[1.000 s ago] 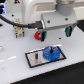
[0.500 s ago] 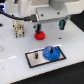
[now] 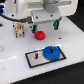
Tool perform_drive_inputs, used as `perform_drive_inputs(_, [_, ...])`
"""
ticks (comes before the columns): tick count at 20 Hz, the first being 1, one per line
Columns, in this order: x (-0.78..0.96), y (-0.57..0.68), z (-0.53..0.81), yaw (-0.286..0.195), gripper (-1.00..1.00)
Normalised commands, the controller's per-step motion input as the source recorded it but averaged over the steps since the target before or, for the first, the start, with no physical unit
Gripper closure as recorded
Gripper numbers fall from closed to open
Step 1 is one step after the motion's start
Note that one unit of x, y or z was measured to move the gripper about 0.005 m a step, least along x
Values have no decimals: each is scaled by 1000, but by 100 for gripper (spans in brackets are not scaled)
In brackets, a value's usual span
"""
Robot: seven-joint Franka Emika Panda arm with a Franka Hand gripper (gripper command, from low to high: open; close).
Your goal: Insert the blue gear onto the right peg, followed by the red gear
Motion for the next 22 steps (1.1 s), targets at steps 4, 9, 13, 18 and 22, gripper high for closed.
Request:
perform_drive_inputs(4, [-182,-61,-179,0,-100])
perform_drive_inputs(9, [-25,-179,-45,0,-100])
perform_drive_inputs(13, [27,-123,6,0,-100])
perform_drive_inputs(18, [24,-80,-2,0,-100])
perform_drive_inputs(22, [8,-91,-18,0,-100])
